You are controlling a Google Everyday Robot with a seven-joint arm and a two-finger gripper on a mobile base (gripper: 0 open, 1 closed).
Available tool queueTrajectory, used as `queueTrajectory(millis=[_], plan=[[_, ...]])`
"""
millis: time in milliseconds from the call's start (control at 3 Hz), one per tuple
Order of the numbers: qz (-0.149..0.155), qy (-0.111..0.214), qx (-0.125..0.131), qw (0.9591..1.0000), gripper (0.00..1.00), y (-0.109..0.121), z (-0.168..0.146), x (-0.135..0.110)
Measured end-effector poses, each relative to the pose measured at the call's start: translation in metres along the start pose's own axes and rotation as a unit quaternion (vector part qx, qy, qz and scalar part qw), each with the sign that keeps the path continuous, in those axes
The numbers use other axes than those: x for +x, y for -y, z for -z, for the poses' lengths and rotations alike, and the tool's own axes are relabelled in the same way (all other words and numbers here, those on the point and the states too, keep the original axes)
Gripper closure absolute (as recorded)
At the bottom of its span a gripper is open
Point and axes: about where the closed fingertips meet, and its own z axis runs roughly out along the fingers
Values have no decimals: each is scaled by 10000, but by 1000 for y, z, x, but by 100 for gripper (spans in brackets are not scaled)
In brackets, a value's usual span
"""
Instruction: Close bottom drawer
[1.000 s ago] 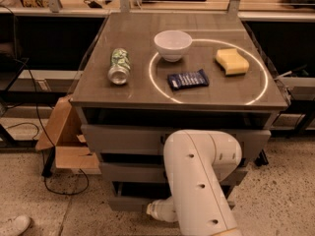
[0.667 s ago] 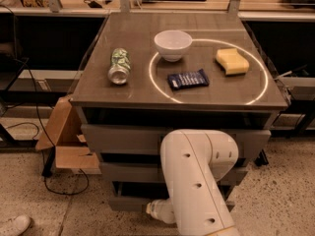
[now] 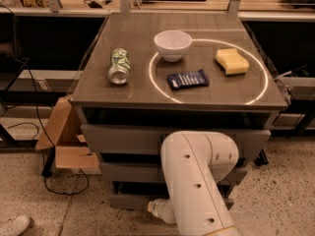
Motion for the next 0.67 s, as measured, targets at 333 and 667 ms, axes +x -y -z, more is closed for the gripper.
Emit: queueTrajectory(millis=[333, 667], plan=[[-23, 66, 24, 10000, 100, 6, -2, -5], [-91, 96, 50, 9999, 100, 11, -7, -9]])
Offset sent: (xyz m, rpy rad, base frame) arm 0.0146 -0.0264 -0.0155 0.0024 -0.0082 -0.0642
